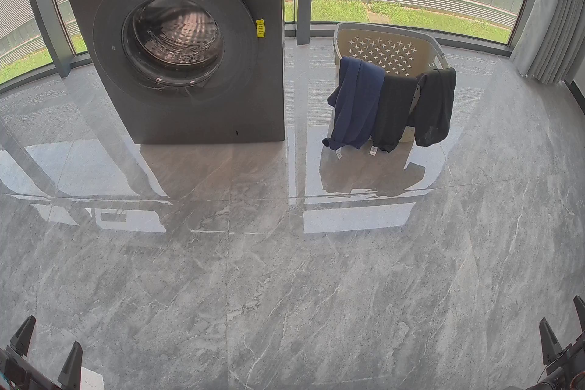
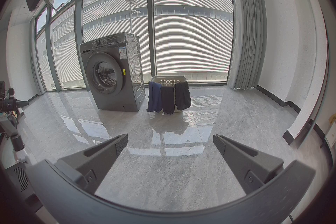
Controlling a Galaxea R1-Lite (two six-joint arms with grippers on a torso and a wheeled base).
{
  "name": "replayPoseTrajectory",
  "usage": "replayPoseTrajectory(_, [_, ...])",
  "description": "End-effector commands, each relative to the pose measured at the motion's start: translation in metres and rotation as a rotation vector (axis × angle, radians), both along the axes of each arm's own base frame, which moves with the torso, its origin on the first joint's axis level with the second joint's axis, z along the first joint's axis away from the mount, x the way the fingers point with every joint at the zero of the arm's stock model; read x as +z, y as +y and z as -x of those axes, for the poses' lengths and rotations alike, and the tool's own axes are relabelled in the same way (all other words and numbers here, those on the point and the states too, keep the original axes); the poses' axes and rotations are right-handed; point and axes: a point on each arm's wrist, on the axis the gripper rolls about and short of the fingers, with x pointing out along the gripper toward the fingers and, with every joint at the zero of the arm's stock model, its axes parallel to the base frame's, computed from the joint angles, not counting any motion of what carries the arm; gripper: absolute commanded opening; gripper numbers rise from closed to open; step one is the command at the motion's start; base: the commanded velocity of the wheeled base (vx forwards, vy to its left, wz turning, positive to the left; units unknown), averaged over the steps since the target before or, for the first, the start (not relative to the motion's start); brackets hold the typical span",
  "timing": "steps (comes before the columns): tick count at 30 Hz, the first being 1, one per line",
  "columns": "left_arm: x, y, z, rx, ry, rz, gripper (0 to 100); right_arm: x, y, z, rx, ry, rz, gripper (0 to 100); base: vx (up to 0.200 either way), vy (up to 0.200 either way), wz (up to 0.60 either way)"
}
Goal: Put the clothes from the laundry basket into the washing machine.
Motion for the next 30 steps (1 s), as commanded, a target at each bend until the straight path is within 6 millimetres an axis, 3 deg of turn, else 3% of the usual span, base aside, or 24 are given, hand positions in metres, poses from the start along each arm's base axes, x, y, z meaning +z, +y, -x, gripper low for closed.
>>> replayPoseTrajectory(1, [-0.0048,0.0,0.0001,0.0,-0.001,0.001,100,-0.0048,0.0,0.0,-0.002,-0.001,-0.002,100,0.0,0.0,0.0])
replayPoseTrajectory(15, [-0.0048,0.0,0.0001,0.0,-0.001,-0.001,100,-0.0048,0.0,0.0,-0.002,-0.001,-0.002,100,0.2,0.0,0.0])
replayPoseTrajectory(24, [-0.0048,0.0001,0.0001,0.003,0.0,0.01,100,-0.0048,0.0,0.0,-0.002,-0.001,-0.002,100,0.0,0.0,0.0])
replayPoseTrajectory(30, [-0.0047,0.0001,0.0001,0.003,-0.002,0.008,100,-0.0048,0.0,0.0,-0.002,-0.001,-0.002,100,0.0,-0.2,0.0])
